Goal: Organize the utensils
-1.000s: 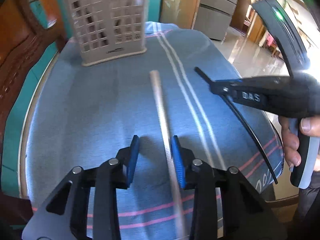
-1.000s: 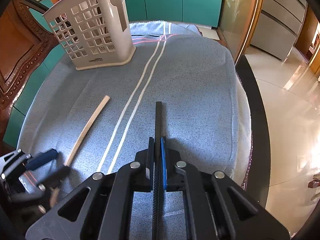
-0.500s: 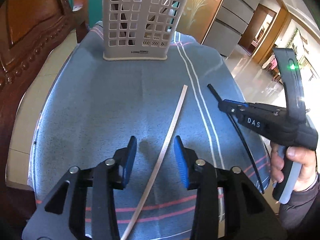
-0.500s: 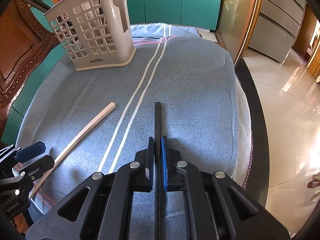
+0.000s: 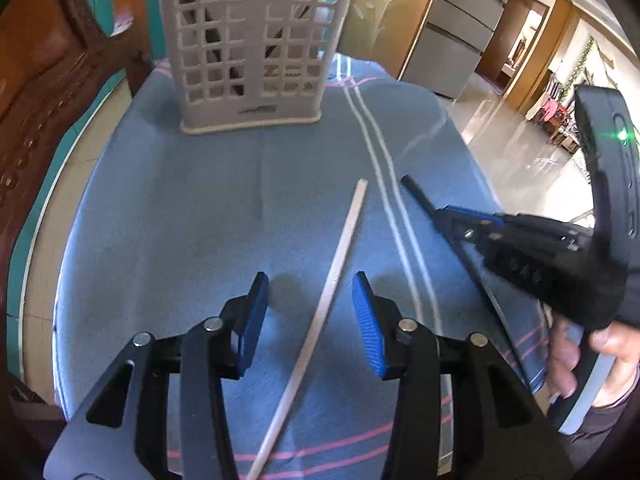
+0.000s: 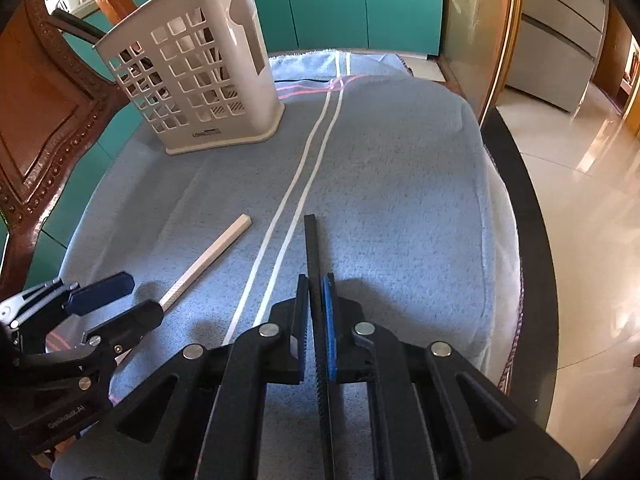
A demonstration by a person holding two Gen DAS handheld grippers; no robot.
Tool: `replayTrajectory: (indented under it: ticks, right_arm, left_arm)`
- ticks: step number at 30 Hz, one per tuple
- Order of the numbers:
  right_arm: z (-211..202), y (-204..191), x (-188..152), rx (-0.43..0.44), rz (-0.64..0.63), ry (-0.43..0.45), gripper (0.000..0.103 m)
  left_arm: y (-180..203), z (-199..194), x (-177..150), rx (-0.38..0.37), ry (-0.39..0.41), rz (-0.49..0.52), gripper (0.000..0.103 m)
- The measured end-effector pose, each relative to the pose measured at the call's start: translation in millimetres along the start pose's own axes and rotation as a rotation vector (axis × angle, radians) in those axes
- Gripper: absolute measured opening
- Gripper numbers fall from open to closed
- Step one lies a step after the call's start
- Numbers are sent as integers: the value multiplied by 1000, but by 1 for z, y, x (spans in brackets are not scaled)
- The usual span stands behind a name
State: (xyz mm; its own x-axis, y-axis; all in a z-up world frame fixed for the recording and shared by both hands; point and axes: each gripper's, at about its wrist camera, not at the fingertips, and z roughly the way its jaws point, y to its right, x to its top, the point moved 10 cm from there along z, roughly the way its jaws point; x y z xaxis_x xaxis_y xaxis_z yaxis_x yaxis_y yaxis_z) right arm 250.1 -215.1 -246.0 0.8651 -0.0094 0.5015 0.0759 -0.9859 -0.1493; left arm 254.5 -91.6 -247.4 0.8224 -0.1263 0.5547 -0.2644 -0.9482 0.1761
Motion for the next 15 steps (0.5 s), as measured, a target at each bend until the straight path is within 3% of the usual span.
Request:
replayTrajectory:
  ticks: [3, 5, 7, 9, 12, 15]
  right_arm:
    - [-2, 3, 2, -8, 1, -3, 11]
    - [-4, 4, 3, -9, -4, 2, 24]
    - [-5, 4, 3, -14, -13, 3, 28]
    - [-4, 3, 4, -20, -30, -1, 28]
    - [-1, -3, 0, -23, -70, -19, 39]
    - [1, -8, -5, -54, -108, -32, 42]
  left_arm:
    - [8, 8, 10, 23, -13, 52, 44]
    - [12, 19, 11, 41, -47, 80, 44]
    - [15, 29, 11, 68, -77, 108, 44]
    - [17, 30, 11, 91, -70, 127, 33]
    - [13, 29, 10, 88, -66, 115, 19]
    - [5, 24, 3, 72, -74, 91, 16]
